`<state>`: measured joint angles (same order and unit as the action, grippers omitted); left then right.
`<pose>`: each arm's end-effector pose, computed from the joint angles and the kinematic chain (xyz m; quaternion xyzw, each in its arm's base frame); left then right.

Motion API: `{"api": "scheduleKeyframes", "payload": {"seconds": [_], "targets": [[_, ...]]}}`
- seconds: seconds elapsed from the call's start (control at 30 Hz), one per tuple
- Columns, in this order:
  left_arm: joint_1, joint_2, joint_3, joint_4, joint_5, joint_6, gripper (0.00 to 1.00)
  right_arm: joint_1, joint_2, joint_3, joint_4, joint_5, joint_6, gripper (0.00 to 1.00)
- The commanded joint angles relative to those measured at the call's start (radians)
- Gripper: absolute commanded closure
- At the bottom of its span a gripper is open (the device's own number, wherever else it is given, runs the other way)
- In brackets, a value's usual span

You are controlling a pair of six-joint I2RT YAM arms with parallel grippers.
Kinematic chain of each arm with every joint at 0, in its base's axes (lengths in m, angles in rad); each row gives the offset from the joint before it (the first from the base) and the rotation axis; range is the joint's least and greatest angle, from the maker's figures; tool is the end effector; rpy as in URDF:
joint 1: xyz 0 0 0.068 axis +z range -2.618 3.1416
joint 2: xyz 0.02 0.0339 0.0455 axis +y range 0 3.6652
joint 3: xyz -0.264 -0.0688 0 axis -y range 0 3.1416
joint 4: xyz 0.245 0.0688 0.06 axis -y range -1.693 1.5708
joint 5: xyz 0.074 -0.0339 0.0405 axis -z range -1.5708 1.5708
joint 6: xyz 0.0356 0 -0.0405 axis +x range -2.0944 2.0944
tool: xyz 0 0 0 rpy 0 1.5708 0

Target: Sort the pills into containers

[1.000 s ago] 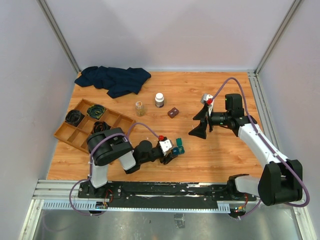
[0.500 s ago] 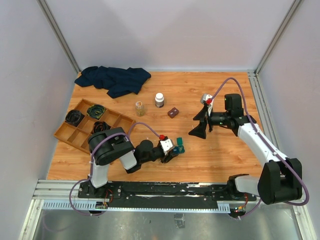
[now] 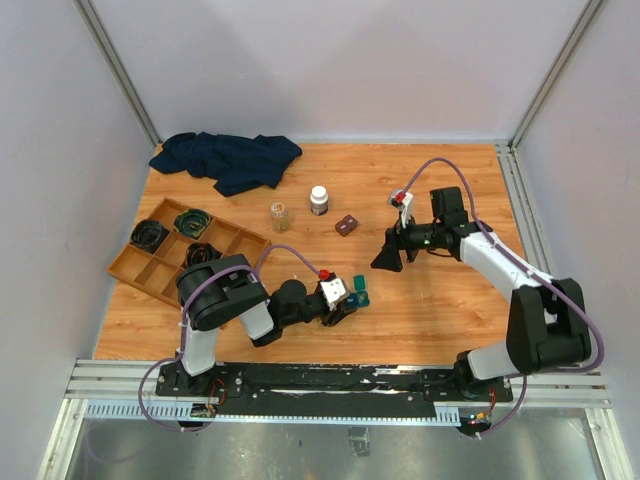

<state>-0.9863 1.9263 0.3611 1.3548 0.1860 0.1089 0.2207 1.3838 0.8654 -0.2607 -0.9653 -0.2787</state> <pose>0.1489 -0.2370 0.0936 0.4529 0.6305 -0.3314 0.5363 0.2673 0.0900 0.2374 -0.3754 0.7477 0.4182 0.3538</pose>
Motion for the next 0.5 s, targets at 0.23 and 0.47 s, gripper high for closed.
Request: {"api": "scheduleKeyframes", "payload": {"seconds": [0.23,0.47], "targets": [[-0.012,0.005,0.006,0.009,0.022,0.026,0.91,0.046,0.231,0.113,-0.085,0.112,0.1,0.92],[-0.011,0.005,0.007,0.01,0.029,0.026,0.92,0.083,0.345,0.157,-0.133,0.101,0.077,0.99]]}}
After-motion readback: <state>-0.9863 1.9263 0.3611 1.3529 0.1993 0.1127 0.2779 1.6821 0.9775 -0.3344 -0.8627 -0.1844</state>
